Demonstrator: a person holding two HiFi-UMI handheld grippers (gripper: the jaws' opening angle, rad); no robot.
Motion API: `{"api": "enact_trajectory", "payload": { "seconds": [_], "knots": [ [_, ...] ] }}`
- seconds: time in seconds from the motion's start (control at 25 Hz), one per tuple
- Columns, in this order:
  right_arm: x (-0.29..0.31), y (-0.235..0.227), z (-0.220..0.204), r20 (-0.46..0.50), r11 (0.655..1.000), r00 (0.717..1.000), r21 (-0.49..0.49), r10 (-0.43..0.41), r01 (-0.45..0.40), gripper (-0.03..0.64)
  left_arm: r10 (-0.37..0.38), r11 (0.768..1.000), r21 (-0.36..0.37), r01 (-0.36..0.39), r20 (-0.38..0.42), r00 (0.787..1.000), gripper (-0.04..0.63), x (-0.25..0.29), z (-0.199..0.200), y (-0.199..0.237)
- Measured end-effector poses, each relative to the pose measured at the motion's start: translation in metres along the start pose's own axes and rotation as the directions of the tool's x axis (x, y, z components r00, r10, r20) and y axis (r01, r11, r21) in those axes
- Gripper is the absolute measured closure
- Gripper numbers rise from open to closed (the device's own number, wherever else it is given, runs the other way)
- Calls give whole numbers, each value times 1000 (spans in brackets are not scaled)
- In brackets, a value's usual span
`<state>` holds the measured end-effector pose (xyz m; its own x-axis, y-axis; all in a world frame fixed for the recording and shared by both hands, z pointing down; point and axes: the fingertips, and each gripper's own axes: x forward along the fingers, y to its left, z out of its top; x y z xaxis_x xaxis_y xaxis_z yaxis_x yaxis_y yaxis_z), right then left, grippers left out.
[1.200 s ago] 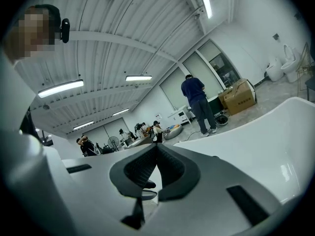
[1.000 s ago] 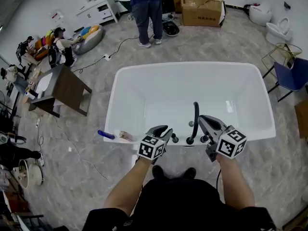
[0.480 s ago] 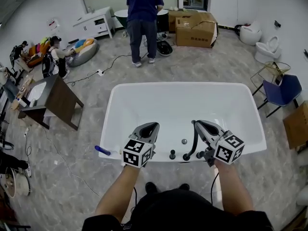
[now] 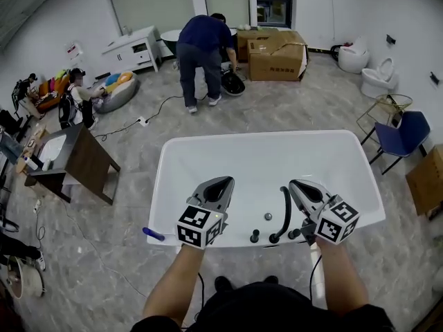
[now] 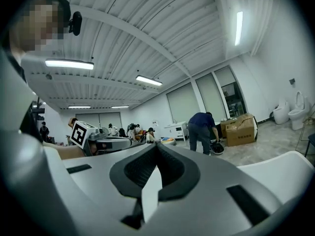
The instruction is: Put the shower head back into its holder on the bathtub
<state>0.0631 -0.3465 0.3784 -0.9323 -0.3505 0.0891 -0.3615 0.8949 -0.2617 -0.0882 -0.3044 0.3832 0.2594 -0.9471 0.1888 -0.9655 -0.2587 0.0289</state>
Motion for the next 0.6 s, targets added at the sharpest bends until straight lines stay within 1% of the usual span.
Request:
{"api": "enact_trajectory", "payload": {
  "seconds": [0.08,0.16,0.24,0.28,0.4,0.6],
  "knots": [
    [1,-1,3,4,1000,1000,-20,8,-8,600,35,999,0,-35,37,999,580,-6,12,8],
    [2,-2,9,10,999,1000,-30,11,-11,600,92,996,-8,-92,68,993,580,-14,21,17],
    [3,-1,17,17,999,1000,-34,10,-9,600,133,991,-21,-131,83,988,580,-19,25,24],
    [4,0,20,25,999,1000,-37,11,-11,600,141,990,-30,-139,87,986,580,-21,26,26],
    [2,3,32,60,998,998,-53,19,-16,600,140,990,-39,-136,108,984,580,-23,32,29],
    [-6,3,52,108,996,994,-93,2,8,600,129,992,-1,-130,150,980,580,-22,46,29]
  ]
}}
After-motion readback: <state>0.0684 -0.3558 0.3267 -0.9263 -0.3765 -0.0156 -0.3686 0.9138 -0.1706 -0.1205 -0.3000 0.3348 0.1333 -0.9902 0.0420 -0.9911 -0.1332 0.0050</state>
